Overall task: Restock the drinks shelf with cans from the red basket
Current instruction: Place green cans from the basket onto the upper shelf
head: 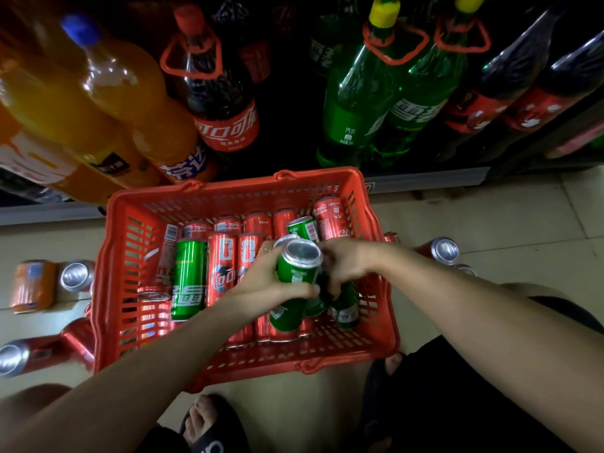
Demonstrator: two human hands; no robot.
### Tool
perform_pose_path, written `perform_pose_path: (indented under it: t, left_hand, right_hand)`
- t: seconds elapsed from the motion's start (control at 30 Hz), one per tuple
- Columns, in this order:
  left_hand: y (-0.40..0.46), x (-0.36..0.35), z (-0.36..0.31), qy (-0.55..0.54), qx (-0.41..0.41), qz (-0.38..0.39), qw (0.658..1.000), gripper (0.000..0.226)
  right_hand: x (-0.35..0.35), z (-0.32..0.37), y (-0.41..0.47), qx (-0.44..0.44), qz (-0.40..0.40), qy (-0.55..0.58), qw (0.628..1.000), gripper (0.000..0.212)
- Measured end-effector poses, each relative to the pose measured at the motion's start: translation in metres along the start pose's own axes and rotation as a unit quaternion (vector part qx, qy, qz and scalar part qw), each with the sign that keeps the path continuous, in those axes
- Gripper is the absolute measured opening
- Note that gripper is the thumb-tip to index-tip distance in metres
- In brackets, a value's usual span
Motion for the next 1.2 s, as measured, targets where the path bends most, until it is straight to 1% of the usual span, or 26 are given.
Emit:
perform_pose_path:
  t: [0.07,0.13,0.2,0.3,0.4,0.47,0.53,0.6,0.63,0.73,0.83,0.93,1.0,1.07,1.13,1.2]
  left_hand:
    - [0.002,0.009,-0.006,-0.055,0.012,-0.019,0.998,0.065]
    - [0.005,0.014,-0.005,-0.088,0.027,-0.036,0.995,0.069]
    - [0.009,0.012,-0.003,-0.117,0.039,-0.047,0.991,0.075]
    - [0.014,0.006,0.000,-0.149,0.041,-0.051,0.987,0.087]
    - [0.018,0.001,0.001,-0.168,0.051,-0.058,0.983,0.088]
    - [0.018,-0.002,-0.003,-0.150,0.049,-0.053,0.986,0.081]
    - [0.017,-0.004,-0.005,-0.125,0.042,-0.036,0.991,0.059]
    - [0.016,-0.004,-0.008,-0.111,0.034,-0.023,0.993,0.047]
    - [0.016,-0.004,-0.009,-0.096,0.025,-0.020,0.995,0.047]
    - [0.018,-0.001,-0.006,-0.059,0.008,-0.033,0.998,0.055]
    - [0.024,0.004,-0.006,-0.032,-0.021,-0.077,0.996,0.057]
    - [0.022,0.012,-0.016,0.039,-0.051,-0.130,0.989,0.064]
    - [0.017,0.018,-0.027,0.067,-0.081,-0.150,0.983,0.062]
    - [0.012,0.024,-0.037,0.074,-0.110,-0.165,0.977,0.058]
    - [0.008,0.033,-0.044,0.071,-0.124,-0.179,0.973,0.054]
    - [0.001,0.044,-0.054,0.058,-0.128,-0.194,0.971,0.054]
  right_hand:
    - [-0.006,0.002,-0.004,-0.012,0.006,0.005,1.000,0.104]
    - [-0.007,0.003,-0.006,-0.009,0.002,0.027,1.000,0.107]
    - [-0.007,0.005,-0.006,-0.003,-0.008,0.047,0.999,0.105]
    - [-0.007,0.007,-0.006,0.001,-0.016,0.046,0.999,0.098]
    - [-0.007,0.009,-0.008,0.011,-0.021,0.041,0.999,0.086]
    - [-0.007,0.010,-0.009,0.018,-0.021,0.039,0.999,0.083]
    - [-0.005,0.010,-0.009,0.020,-0.020,0.047,0.999,0.079]
    - [-0.004,0.008,-0.009,0.021,-0.023,0.056,0.998,0.075]
    - [-0.003,0.008,-0.009,0.021,-0.031,0.061,0.997,0.076]
    - [0.000,0.008,-0.009,0.030,-0.052,0.094,0.994,0.082]
    - [0.004,0.009,-0.009,0.049,-0.053,0.146,0.987,0.084]
    - [0.007,0.012,-0.011,0.072,-0.051,0.216,0.972,0.085]
    - [0.010,0.014,-0.012,0.088,-0.064,0.252,0.962,0.087]
    - [0.017,0.017,-0.016,0.098,-0.086,0.267,0.955,0.092]
    - [0.028,0.017,-0.023,0.098,-0.127,0.277,0.947,0.098]
    - [0.040,0.019,-0.037,0.092,-0.162,0.298,0.936,0.093]
Point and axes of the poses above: each hand's wrist, its own y-axis towards the middle knuckle, its own x-axis out of the back of the hand, z = x × y, the point moved 2 cm from there along y, towards the middle knuckle, and after that the axes turned 7 degrees about y, right-handed, at the moved point
